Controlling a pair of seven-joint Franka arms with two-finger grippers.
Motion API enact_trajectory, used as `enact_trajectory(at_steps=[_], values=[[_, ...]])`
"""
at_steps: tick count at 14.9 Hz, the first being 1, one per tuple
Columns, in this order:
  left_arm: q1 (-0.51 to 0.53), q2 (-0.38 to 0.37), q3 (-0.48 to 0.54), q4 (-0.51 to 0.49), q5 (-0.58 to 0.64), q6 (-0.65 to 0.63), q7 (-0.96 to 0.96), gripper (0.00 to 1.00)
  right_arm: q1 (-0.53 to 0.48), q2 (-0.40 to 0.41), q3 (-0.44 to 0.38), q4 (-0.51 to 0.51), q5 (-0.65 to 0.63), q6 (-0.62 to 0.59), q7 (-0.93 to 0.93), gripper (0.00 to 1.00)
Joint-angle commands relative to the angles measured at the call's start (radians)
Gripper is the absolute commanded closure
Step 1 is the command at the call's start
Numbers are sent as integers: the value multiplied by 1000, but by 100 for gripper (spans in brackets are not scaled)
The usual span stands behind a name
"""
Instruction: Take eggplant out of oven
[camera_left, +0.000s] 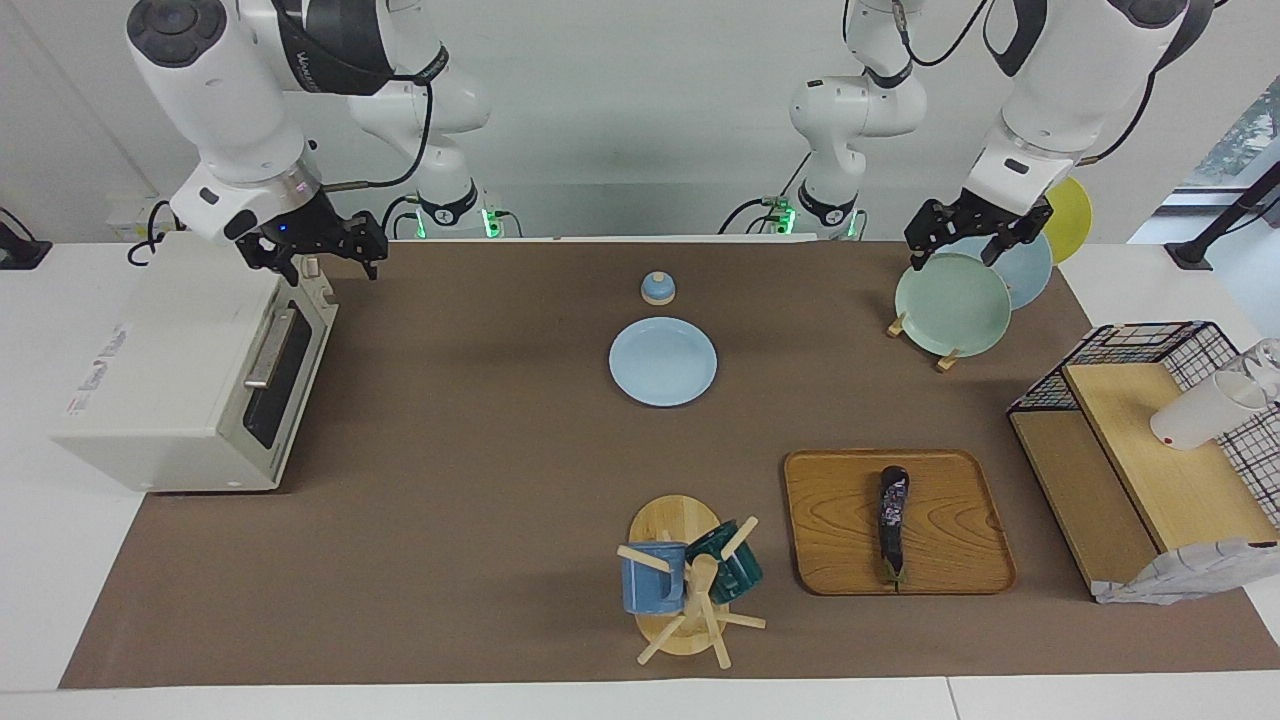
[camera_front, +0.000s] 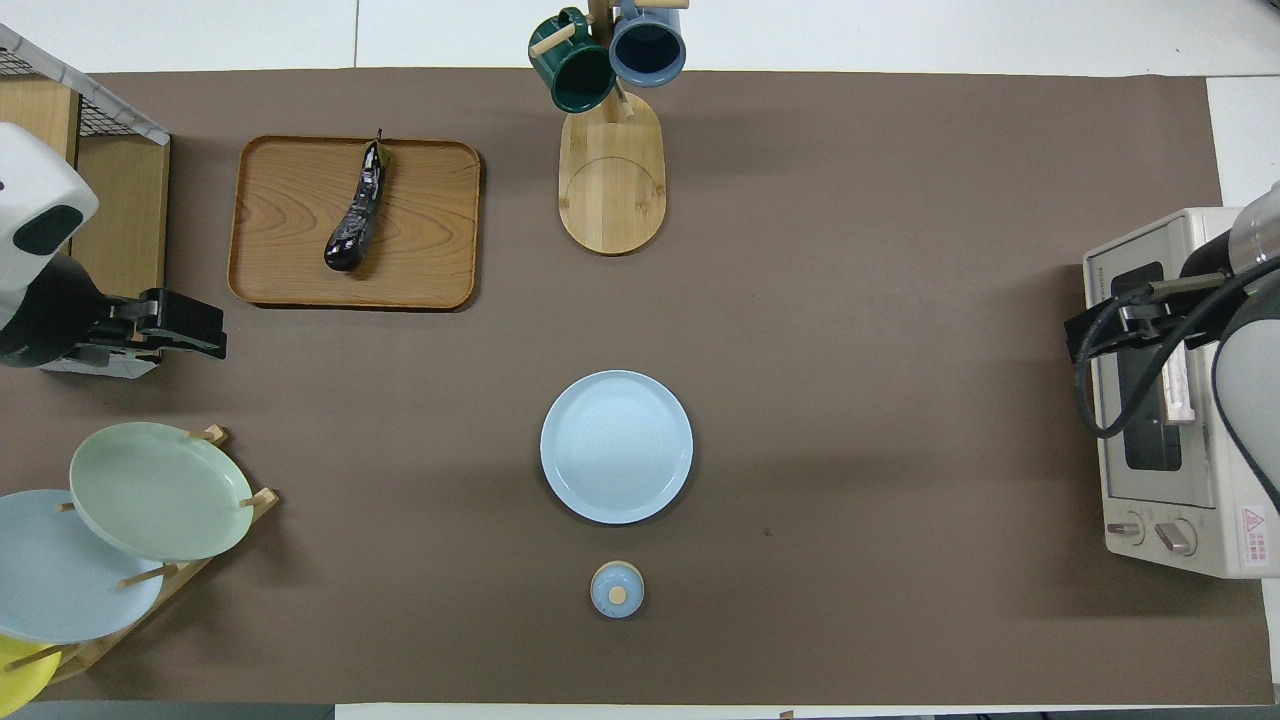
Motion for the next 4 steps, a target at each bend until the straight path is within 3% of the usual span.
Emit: enact_trajectory(at_steps=[1,4], values=[[13,-5,-4,7,-25,-27,-12,0,-21,-13,3,-12,39,13,11,0],[15,-5,-4,7,-29,-25,-12,0,-17,-14,3,-12,37,16,11,0]])
